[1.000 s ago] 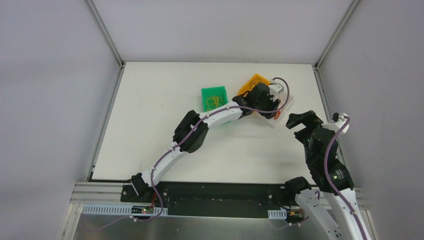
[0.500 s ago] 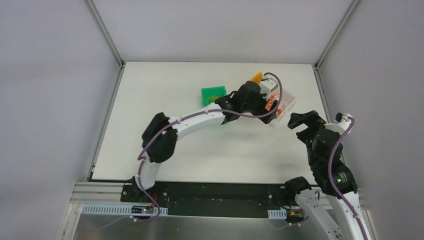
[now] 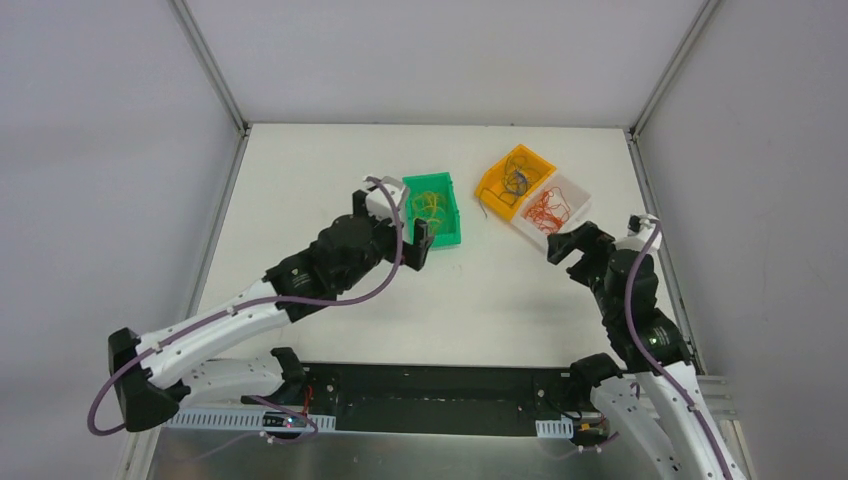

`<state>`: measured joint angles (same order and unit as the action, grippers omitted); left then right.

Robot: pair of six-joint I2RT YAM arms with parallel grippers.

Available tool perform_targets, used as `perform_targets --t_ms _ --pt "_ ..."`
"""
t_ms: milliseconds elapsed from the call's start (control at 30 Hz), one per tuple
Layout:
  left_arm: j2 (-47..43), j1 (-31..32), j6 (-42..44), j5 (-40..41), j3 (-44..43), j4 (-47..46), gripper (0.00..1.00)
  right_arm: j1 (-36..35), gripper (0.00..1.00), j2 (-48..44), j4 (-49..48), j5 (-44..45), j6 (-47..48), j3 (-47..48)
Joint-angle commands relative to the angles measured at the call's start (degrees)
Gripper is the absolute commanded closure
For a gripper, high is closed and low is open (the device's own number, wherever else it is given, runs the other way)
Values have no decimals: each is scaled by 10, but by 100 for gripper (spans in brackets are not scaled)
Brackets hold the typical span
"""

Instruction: Untangle the cables

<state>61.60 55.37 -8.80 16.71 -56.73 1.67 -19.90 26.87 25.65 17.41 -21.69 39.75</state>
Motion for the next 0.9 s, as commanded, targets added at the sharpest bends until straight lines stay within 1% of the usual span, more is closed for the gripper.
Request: perform_targets --t_ms 0,67,133,200,300,433,600,667,767,867 --pt "-93 -10 -35 135 108 64 1 3 1 -10 -121 -52 24 -57" --pt "-139 -10 -49 154 147 74 1 2 1 -29 -156 -48 16 -89" --pt "-167 -10 -73 158 175 81 1 3 1 -43 -171 -36 7 -102" --pt "-184 -10 -123 196 191 94 1 2 1 -49 -169 -35 22 -105" --pt "-200 -10 -173 265 211 104 1 2 1 -46 -166 -17 64 -115" --pt "-206 -9 -182 327 232 107 1 3 0 -45 -173 -12 118 -126" --pt "-210 -9 -225 385 250 116 1 3 1 -59 -179 -4 122 -129" --pt "-214 -10 -230 401 265 115 1 3 1 -60 -191 2 128 -144" --pt "-215 -9 -219 402 280 107 1 2 1 -52 -250 -5 141 -190" --pt "-204 -9 -214 424 302 64 1 2 1 -23 -345 4 139 -232"
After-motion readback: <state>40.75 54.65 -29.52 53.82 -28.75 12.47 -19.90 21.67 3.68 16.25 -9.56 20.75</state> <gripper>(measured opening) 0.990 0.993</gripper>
